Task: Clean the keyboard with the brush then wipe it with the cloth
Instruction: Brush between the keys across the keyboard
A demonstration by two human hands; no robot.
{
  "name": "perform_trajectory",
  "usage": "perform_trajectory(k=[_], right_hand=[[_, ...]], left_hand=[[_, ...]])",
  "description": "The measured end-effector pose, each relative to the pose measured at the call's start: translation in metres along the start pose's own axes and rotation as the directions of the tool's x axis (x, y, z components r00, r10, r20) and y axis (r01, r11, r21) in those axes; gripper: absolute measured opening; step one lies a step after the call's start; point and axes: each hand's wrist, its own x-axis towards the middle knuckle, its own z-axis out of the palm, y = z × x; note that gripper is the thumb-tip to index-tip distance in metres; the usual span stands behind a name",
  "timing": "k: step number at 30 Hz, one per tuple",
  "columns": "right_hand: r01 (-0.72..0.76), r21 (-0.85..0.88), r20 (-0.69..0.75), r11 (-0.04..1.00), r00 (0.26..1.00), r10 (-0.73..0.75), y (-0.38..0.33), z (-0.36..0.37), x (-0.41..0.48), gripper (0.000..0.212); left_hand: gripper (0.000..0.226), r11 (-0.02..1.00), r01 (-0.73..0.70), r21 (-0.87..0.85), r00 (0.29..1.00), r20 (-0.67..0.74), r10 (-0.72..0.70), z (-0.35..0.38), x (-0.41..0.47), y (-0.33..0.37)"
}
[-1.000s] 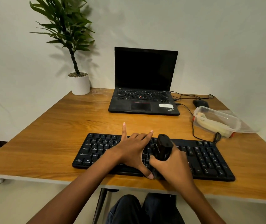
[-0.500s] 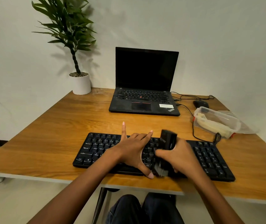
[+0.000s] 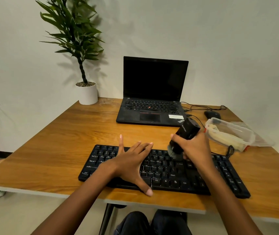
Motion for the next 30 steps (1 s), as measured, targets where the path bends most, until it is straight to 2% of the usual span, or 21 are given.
perform_trajectory(k=[3,8,13,17,19,24,28,30], right_hand=[[0.012,-0.018,0.007,1.000,1.000,-0.012,0.008,0.021,0.017,0.024],[0.094,-0.178,0.078,0.979,0.994,-0.082,0.025,0.043,0.016,0.031],[-0.053,-0.305,0.201,0.951,0.972,0.119,0.017,0.032,0.027,0.026],[0.056,-0.209,0.054,0.976,0.998,-0.046,0.016,0.037,0.031,0.027],[0.098,-0.229,0.075,0.969,0.994,-0.083,0.024,0.042,0.019,0.027],[-0.020,-0.310,0.265,0.951,0.959,0.106,0.016,0.030,0.024,0.022],[0.064,-0.223,0.066,0.973,0.997,-0.050,0.013,0.035,0.033,0.028],[0.078,-0.217,0.075,0.973,0.995,-0.063,0.020,0.044,0.024,0.030]], left_hand=[[0.135,0.998,0.051,0.033,0.997,0.059,-0.053,-0.002,-0.007,-0.005],[0.136,0.999,0.033,0.022,0.999,0.036,-0.034,-0.003,-0.003,-0.005],[0.136,0.997,0.034,0.062,0.999,0.030,-0.036,-0.004,-0.002,-0.005],[0.136,0.996,0.036,0.084,0.998,0.041,-0.040,-0.006,-0.001,-0.005],[0.137,0.995,0.040,0.088,0.998,0.045,-0.044,-0.006,-0.001,-0.005],[0.136,0.994,0.048,0.094,0.997,0.052,-0.053,-0.006,-0.001,-0.004],[0.135,0.994,0.055,0.093,0.996,0.064,-0.062,-0.007,-0.002,-0.004],[0.135,0.994,0.053,0.096,0.996,0.068,-0.060,-0.007,-0.002,-0.004]])
